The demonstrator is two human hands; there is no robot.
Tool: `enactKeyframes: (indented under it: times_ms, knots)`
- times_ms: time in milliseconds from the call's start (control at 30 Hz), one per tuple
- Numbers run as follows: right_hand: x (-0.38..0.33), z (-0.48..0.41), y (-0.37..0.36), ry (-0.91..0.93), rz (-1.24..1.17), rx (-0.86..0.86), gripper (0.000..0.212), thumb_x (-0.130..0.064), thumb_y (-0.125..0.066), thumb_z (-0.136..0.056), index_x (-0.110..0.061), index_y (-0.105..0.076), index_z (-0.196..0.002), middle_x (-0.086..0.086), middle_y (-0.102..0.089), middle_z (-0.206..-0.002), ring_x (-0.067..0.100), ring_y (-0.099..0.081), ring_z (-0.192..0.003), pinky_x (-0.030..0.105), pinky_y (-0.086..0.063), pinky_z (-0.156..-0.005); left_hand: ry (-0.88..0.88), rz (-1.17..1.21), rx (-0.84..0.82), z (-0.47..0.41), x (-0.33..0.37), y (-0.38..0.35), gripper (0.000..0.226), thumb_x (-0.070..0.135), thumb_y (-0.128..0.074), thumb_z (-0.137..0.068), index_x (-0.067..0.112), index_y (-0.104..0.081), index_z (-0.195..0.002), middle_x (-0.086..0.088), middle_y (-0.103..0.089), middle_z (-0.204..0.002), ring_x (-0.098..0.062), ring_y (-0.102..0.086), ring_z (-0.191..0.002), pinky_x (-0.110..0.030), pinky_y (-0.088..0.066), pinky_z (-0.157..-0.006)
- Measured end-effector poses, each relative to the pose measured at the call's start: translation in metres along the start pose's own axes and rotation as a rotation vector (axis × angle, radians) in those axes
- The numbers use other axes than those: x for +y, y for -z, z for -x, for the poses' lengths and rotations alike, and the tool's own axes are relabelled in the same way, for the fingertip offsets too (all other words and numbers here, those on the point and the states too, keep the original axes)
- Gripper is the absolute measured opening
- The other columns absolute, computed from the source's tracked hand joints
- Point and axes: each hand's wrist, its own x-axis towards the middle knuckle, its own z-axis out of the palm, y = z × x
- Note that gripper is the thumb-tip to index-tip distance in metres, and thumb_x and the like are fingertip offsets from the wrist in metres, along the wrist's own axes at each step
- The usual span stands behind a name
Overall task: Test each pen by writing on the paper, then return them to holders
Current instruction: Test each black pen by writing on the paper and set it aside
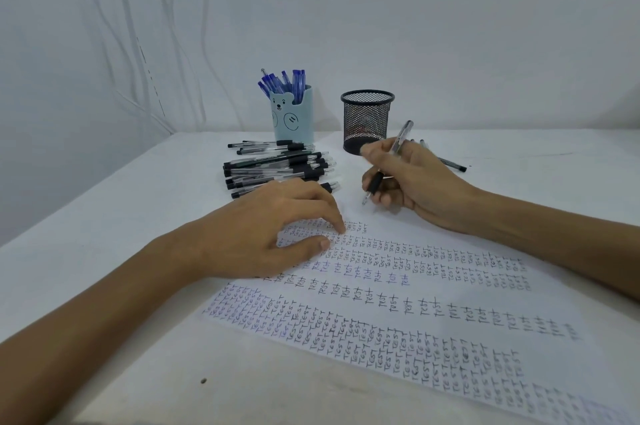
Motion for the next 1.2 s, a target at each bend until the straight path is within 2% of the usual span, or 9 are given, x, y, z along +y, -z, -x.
enactKeyframes:
  times_ms: [133,367,500,567,700,767,900,1033,1200]
  knots:
    - [-0.015,-0.007,0.007,-0.082,-0.006,0.136,0.042,-0.038,-0.035,-0.109,-0.008,-0.058,-0.091,0.014,-0.067,-0.065,0.023,-0.057,-0.047,0.021,-0.045,-0.039,-0.001,0.012,0.002,0.001,0.0,0.0,0.026,0.04,-0.055,-0.105,0.033,-0.066,-0.128,0.017,-0.058,-0.13,-0.01,-0.056,-0.125,-0.04,-0.047,-0.102]
    - [-0.03,-0.024,0.049,-0.159,0.343,0.123,0.049,-0.045,-0.053,-0.103,-0.001,-0.073,-0.099,0.013,-0.063,-0.086,0.017,-0.057,-0.051,0.017,-0.05,-0.047,0.012,0.023,-0.003,0.002,0.002,0.002,0.027,0.042,-0.055,-0.104,0.035,-0.066,-0.127,0.02,-0.057,-0.131,-0.007,-0.055,-0.126,-0.039,-0.045,-0.104]
    - [-0.033,-0.03,0.061,-0.107,0.862,0.147,0.054,-0.044,-0.062,-0.099,0.009,-0.071,-0.093,0.003,-0.059,-0.045,0.007,-0.045,-0.031,0.013,-0.036,-0.036,0.019,0.017,-0.005,0.002,0.002,0.002,0.025,0.041,-0.056,-0.104,0.037,-0.066,-0.127,0.022,-0.055,-0.132,-0.006,-0.053,-0.127,-0.04,-0.045,-0.105]
    - [-0.035,-0.034,0.064,-0.046,1.022,0.171,0.056,-0.046,-0.061,-0.099,0.008,-0.071,-0.085,0.003,-0.057,-0.041,0.004,-0.043,-0.028,0.01,-0.033,-0.035,0.017,0.013,-0.004,0.002,0.002,0.002,0.024,0.041,-0.055,-0.105,0.038,-0.065,-0.127,0.023,-0.055,-0.132,-0.006,-0.053,-0.127,-0.04,-0.044,-0.105]
    - [-0.035,-0.054,0.081,0.11,1.238,0.3,0.053,-0.047,-0.06,-0.096,0.005,-0.071,-0.097,0.02,-0.072,-0.073,0.024,-0.069,-0.074,0.031,-0.053,-0.069,0.022,0.014,-0.005,0.002,0.002,0.002,0.024,0.041,-0.056,-0.105,0.038,-0.065,-0.127,0.023,-0.055,-0.132,-0.006,-0.053,-0.128,-0.038,-0.044,-0.105]
    - [-0.035,-0.061,0.09,0.068,1.303,0.318,0.053,-0.044,-0.06,-0.096,0.008,-0.071,-0.101,0.024,-0.073,-0.084,0.036,-0.068,-0.086,0.036,-0.052,-0.073,0.02,0.018,-0.002,0.002,0.002,0.001,0.024,0.041,-0.056,-0.105,0.038,-0.065,-0.127,0.022,-0.055,-0.132,-0.006,-0.053,-0.127,-0.038,-0.044,-0.105]
    - [-0.029,-0.06,0.098,0.023,1.335,0.237,0.054,-0.055,-0.064,-0.093,-0.002,-0.072,-0.096,0.011,-0.068,-0.061,0.024,-0.066,-0.063,0.029,-0.046,-0.059,0.025,0.016,-0.012,0.002,0.001,0.002,0.024,0.043,-0.055,-0.105,0.039,-0.065,-0.127,0.023,-0.055,-0.133,-0.006,-0.052,-0.128,-0.038,-0.044,-0.105]
    - [-0.019,-0.061,0.094,0.038,1.297,0.223,0.06,-0.062,-0.058,-0.093,-0.005,-0.074,-0.086,0.01,-0.072,-0.063,0.015,-0.062,-0.049,0.024,-0.047,-0.056,0.025,0.018,-0.007,0.002,0.002,0.001,0.025,0.043,-0.055,-0.104,0.039,-0.065,-0.127,0.023,-0.055,-0.132,-0.006,-0.053,-0.128,-0.038,-0.044,-0.106]
    - [-0.018,-0.064,0.096,0.013,1.313,0.293,0.044,-0.037,-0.051,-0.101,-0.001,-0.073,-0.087,0.01,-0.074,-0.066,0.014,-0.067,-0.058,0.022,-0.045,-0.052,0.021,0.017,-0.009,0.002,0.001,0.001,0.024,0.041,-0.056,-0.104,0.039,-0.065,-0.127,0.023,-0.055,-0.132,-0.007,-0.053,-0.128,-0.04,-0.044,-0.105]
